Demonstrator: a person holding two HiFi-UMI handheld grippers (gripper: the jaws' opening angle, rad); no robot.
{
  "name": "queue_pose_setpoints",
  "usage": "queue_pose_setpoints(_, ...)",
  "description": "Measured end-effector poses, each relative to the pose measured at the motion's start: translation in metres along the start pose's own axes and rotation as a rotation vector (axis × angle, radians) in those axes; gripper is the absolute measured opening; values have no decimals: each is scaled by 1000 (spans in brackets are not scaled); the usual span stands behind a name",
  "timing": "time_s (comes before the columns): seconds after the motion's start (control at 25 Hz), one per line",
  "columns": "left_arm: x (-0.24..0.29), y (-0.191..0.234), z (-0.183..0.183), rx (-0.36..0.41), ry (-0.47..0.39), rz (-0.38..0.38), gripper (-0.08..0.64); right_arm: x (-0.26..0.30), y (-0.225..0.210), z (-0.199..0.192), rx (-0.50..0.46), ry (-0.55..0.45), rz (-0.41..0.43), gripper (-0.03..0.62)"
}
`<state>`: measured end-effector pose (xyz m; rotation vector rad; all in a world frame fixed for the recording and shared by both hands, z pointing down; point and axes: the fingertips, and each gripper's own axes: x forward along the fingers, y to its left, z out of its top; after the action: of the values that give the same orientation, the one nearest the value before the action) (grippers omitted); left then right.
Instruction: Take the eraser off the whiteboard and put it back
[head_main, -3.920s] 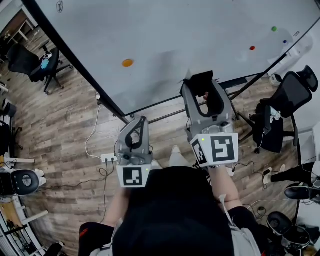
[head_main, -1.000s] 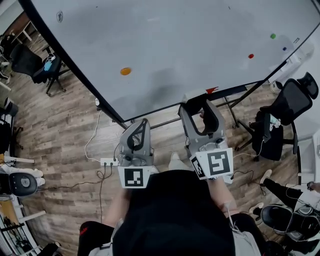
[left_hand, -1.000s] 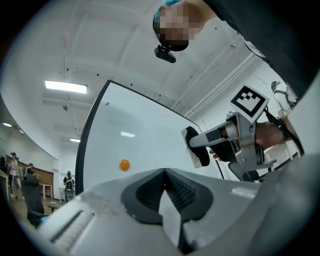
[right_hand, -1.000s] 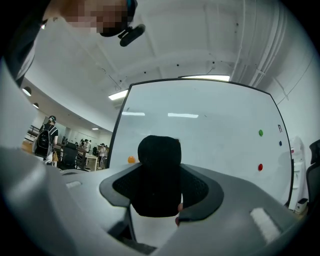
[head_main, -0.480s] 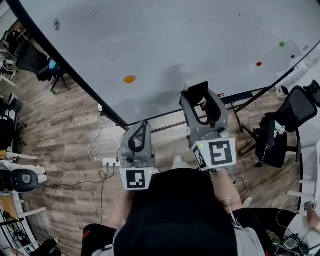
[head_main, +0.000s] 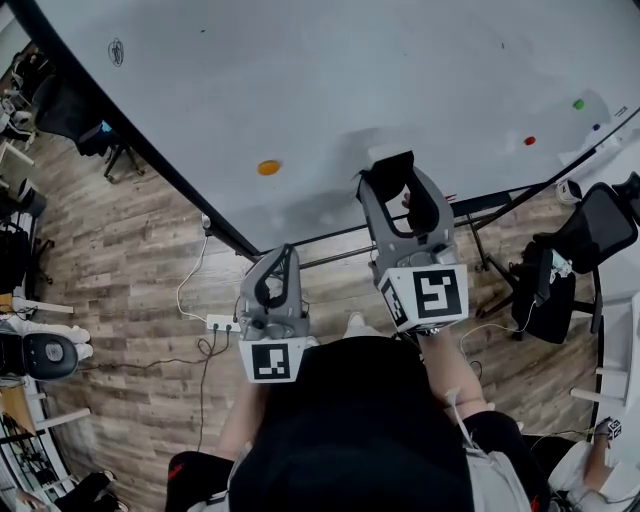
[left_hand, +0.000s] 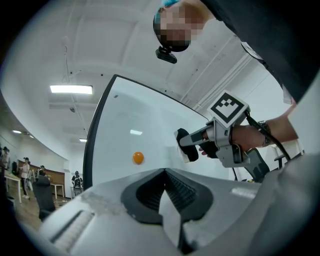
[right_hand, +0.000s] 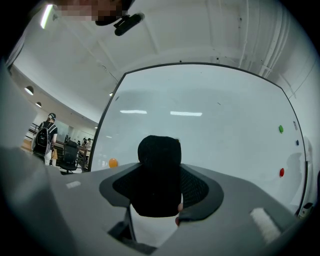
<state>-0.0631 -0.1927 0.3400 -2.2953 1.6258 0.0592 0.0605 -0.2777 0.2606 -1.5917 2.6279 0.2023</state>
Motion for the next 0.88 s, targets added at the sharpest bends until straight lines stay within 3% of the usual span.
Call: queue_pose_setpoints(0.88, 7, 25, -16, -15, 25, 69, 2, 42, 1, -16, 12, 38, -43, 229)
